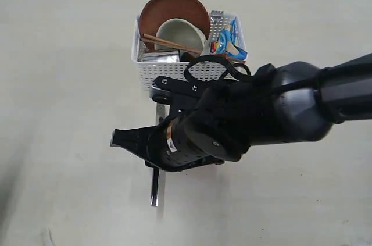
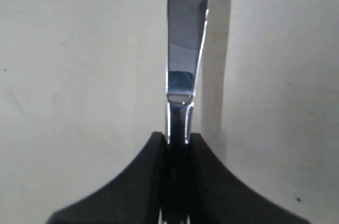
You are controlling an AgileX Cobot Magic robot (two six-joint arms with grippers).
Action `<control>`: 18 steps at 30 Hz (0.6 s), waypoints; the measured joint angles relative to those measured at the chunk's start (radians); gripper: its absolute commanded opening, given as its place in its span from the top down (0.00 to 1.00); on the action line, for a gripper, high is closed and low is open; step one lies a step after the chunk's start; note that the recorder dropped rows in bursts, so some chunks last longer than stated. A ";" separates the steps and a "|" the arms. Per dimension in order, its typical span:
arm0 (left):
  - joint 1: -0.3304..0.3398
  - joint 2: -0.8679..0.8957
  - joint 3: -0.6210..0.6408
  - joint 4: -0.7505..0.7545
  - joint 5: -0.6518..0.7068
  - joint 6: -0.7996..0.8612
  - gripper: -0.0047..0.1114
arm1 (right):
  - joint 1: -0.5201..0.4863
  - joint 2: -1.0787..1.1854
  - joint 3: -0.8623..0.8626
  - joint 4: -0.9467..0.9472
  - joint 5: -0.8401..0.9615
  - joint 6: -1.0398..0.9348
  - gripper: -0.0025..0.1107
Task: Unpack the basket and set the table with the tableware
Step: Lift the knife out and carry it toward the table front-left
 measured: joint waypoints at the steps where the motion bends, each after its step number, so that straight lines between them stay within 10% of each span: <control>1: 0.000 0.000 0.000 0.000 0.000 0.000 0.96 | 0.001 0.003 -0.013 0.002 -0.005 0.000 0.98; 13: 0.000 0.000 0.000 0.000 0.000 0.000 0.96 | 0.054 0.105 -0.097 0.069 -0.035 0.000 0.98; 18: 0.000 0.000 0.000 0.000 0.000 0.000 0.96 | 0.054 0.105 -0.097 0.069 -0.059 0.000 0.62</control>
